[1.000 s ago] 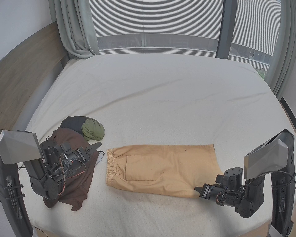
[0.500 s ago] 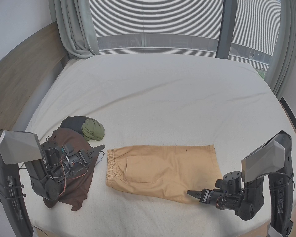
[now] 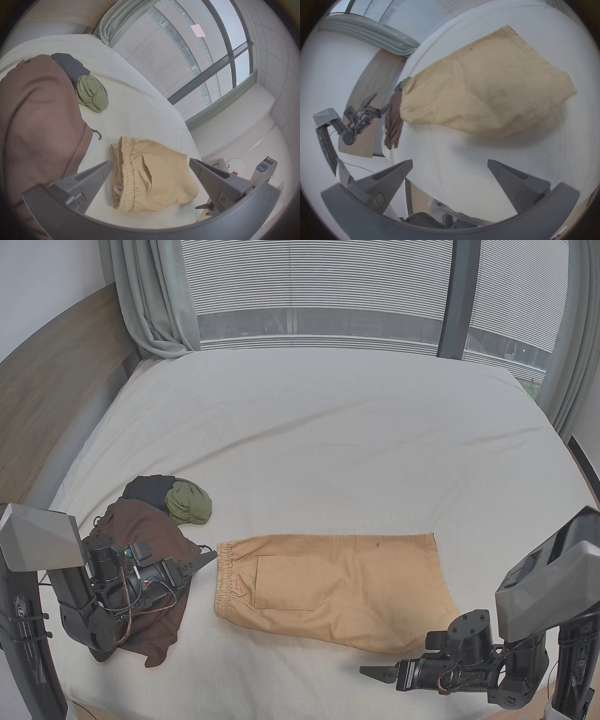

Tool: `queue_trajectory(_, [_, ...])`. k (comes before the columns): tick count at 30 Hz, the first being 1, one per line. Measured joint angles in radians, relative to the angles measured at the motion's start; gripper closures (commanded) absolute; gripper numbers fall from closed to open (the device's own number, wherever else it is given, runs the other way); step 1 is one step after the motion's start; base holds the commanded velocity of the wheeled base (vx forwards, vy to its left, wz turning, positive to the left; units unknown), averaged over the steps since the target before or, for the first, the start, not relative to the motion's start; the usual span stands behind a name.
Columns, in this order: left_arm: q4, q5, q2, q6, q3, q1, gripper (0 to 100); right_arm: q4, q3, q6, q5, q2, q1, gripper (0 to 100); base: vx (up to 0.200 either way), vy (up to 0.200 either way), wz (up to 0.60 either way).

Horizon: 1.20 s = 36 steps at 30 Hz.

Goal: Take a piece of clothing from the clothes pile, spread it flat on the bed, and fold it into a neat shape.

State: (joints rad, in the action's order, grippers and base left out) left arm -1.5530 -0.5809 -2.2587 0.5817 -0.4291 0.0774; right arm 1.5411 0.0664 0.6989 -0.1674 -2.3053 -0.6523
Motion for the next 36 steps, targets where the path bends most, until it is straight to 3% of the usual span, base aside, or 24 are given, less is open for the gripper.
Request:
queue_trajectory(8, [0.000, -0.012, -0.007, 0.001, 0.022, 0.012, 0, 0.000, 0.019, 0.001, -0.016, 0.148, -0.029, 0, 0.000, 0.000, 0.00])
queue_trajectory(23, [0.000, 0.001, -0.094, -0.008, 0.017, 0.026, 0, 0.000, 0.064, 0.020, -0.096, 0.288, 0.089, 0, 0.000, 0.000, 0.00])
queue_trajectory(32, [0.000, 0.046, -0.173, -0.053, -0.022, 0.064, 0, 0.000, 0.077, 0.019, -0.100, 0.317, 0.112, 0, 0.000, 0.000, 0.00])
queue_trajectory(36, [0.000, 0.117, -0.209, -0.048, -0.079, 0.091, 0, 0.000, 0.082, 0.019, -0.103, 0.325, 0.120, 0, 0.000, 0.000, 0.00])
